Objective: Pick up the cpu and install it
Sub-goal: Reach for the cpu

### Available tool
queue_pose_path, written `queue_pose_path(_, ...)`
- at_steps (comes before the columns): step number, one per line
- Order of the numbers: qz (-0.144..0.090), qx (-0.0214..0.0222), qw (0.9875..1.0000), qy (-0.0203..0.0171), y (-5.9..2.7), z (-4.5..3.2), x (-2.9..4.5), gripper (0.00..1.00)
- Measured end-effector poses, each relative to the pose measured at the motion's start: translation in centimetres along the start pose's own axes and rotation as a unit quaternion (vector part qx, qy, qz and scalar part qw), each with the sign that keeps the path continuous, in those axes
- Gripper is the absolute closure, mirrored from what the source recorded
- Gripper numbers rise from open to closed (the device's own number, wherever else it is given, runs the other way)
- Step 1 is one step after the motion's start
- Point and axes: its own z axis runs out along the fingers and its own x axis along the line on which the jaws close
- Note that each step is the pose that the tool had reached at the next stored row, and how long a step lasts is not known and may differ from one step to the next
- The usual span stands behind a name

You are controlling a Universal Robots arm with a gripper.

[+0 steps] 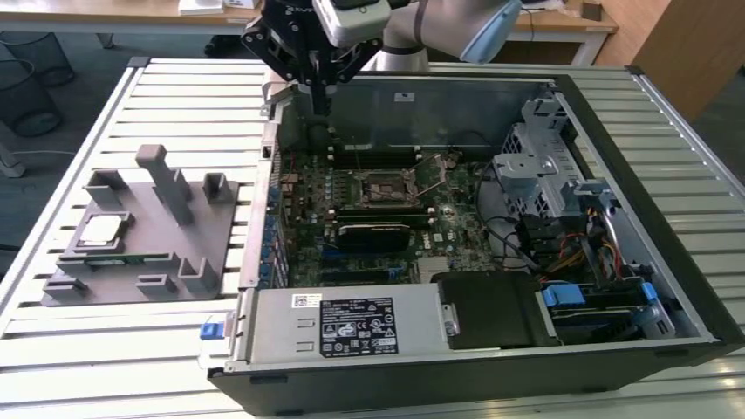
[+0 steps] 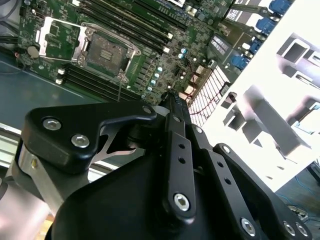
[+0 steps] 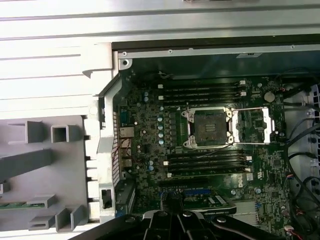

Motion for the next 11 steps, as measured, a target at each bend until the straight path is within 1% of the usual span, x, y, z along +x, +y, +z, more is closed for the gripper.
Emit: queue_pose_path(11,0.000,0.0000,1.0000,0.0000,-0.11,0.01,1.47,0.89)
